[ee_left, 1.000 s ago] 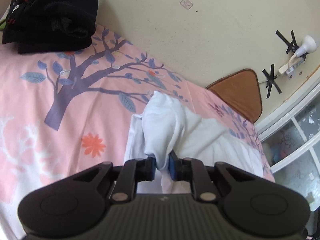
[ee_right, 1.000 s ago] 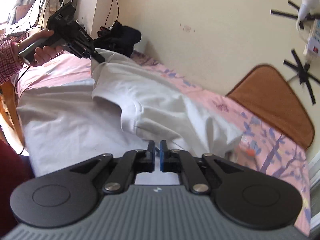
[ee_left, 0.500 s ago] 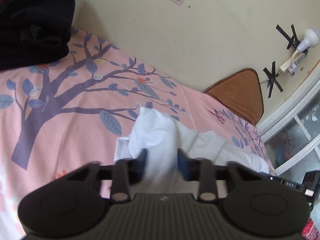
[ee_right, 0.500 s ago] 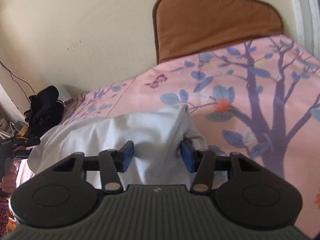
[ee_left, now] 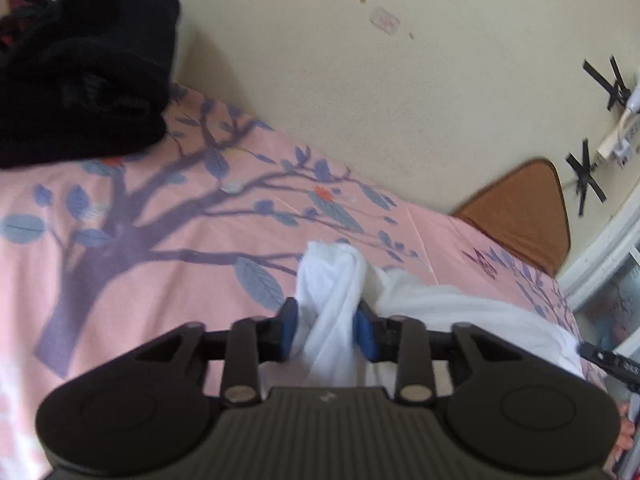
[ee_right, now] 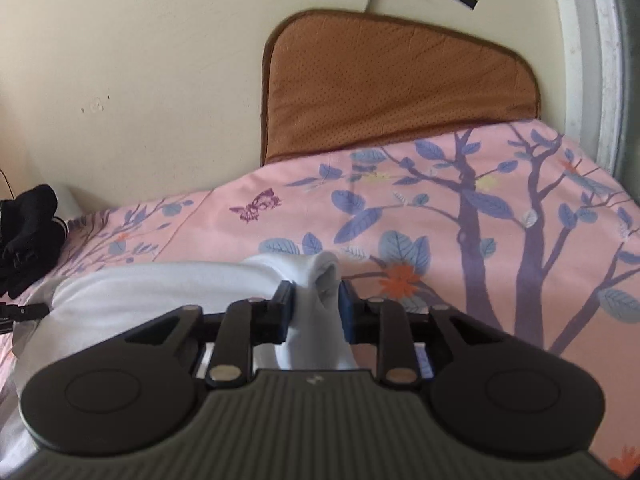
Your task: Fold small clothes
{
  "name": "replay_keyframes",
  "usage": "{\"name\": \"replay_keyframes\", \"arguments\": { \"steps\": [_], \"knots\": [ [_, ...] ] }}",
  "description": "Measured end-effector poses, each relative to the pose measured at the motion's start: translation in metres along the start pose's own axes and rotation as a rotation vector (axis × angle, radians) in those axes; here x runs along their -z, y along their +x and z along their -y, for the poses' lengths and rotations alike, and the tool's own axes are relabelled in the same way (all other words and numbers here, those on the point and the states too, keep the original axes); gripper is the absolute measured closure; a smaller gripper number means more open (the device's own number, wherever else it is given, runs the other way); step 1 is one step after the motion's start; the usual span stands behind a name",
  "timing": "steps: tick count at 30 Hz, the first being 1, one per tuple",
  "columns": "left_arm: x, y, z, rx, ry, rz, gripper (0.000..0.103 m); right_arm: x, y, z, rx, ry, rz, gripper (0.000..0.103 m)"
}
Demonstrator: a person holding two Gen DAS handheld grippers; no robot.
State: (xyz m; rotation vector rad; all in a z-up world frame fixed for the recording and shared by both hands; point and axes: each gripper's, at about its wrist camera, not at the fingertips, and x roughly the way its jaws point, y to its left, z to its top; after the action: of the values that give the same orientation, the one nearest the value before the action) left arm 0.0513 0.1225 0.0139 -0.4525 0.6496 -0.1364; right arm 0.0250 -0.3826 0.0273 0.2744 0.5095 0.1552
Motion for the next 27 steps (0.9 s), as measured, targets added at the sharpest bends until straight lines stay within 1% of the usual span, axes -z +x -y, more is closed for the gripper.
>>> {"name": "replay_keyframes", "arguments": {
  "steps": [1,2,3,4,5,6,9,10,11,12,13,14,15,16,17,18,19,21,22,23,24,25,27],
  "knots": [
    [-0.001,-0.015,-0.003,-0.003,-0.022,0.065,0.060,-0.001,-0.010,-0.004,-0.015,-0.012,0.023,0.071],
    [-0.003,-0.028,-0.005,0.010,-0.051,0.112,0.060,0.000,-0.021,-0.008,-0.040,-0.021,0.035,0.071],
    [-0.005,-0.038,-0.006,0.038,-0.079,0.138,0.061,0.002,-0.030,-0.013,-0.064,-0.030,0.040,0.071],
    [-0.008,-0.044,-0.003,0.079,-0.088,0.143,0.062,0.004,-0.036,-0.018,-0.083,-0.043,0.038,0.071],
    [-0.008,-0.046,0.003,0.114,-0.071,0.138,0.062,0.006,-0.041,-0.025,-0.100,-0.058,0.035,0.071],
    [-0.008,-0.046,0.014,0.145,-0.024,0.124,0.062,0.009,-0.044,-0.031,-0.119,-0.071,0.033,0.071],
    [0.004,-0.036,0.050,0.181,0.147,0.075,0.064,0.019,-0.045,-0.045,-0.187,-0.067,0.016,0.071],
    [0.009,-0.029,0.058,0.170,0.195,0.051,0.064,0.025,-0.043,-0.049,-0.195,-0.074,-0.002,0.071],
    [0.014,-0.019,0.062,0.147,0.227,0.025,0.064,0.033,-0.041,-0.052,-0.179,-0.091,-0.029,0.071],
    [0.020,-0.006,0.062,0.105,0.249,-0.010,0.064,0.042,-0.037,-0.052,-0.150,-0.103,-0.068,0.071],
    [0.022,0.008,0.059,0.049,0.265,-0.043,0.069,0.052,-0.031,-0.050,-0.117,-0.103,-0.119,0.071],
    [0.022,0.023,0.053,-0.010,0.277,-0.072,0.074,0.064,-0.029,-0.045,-0.105,-0.097,-0.117,0.073],
    [0.023,0.030,0.045,-0.021,0.282,-0.051,0.088,0.071,-0.034,-0.041,-0.103,-0.095,-0.082,0.078],
    [0.019,0.032,0.036,-0.010,0.262,-0.046,0.094,0.073,-0.037,-0.037,-0.102,-0.078,-0.072,0.079],
    [0.014,0.033,0.030,0.001,0.216,-0.061,0.096,0.071,-0.039,-0.036,-0.091,-0.054,-0.085,0.080],
    [0.009,0.033,0.023,0.016,0.160,-0.085,0.096,0.070,-0.040,-0.038,-0.085,-0.053,-0.098,0.080],
    [0.007,0.030,0.021,0.019,0.136,-0.096,0.096,0.071,-0.042,-0.042,-0.073,-0.076,-0.101,0.080],
    [0.007,0.014,0.022,0.006,0.143,-0.087,0.095,0.075,-0.049,-0.048,-0.055,-0.117,-0.107,0.075],
    [0.009,0.001,0.023,0.004,0.153,-0.072,0.090,0.076,-0.057,-0.049,-0.071,-0.121,-0.096,0.075],
    [0.010,-0.016,0.020,0.020,0.163,-0.054,0.087,0.076,-0.066,-0.048,-0.095,-0.113,-0.077,0.075],
    [0.012,-0.032,0.016,0.036,0.164,-0.046,0.080,0.078,-0.078,-0.047,-0.115,-0.099,-0.056,0.075],
    [0.014,-0.048,0.010,0.043,0.161,-0.044,0.076,0.080,-0.090,-0.045,-0.127,-0.084,-0.041,0.074],
    [0.020,-0.078,-0.001,0.041,0.151,-0.060,0.071,0.084,-0.107,-0.038,-0.143,-0.056,-0.029,0.071]
  ]
}}
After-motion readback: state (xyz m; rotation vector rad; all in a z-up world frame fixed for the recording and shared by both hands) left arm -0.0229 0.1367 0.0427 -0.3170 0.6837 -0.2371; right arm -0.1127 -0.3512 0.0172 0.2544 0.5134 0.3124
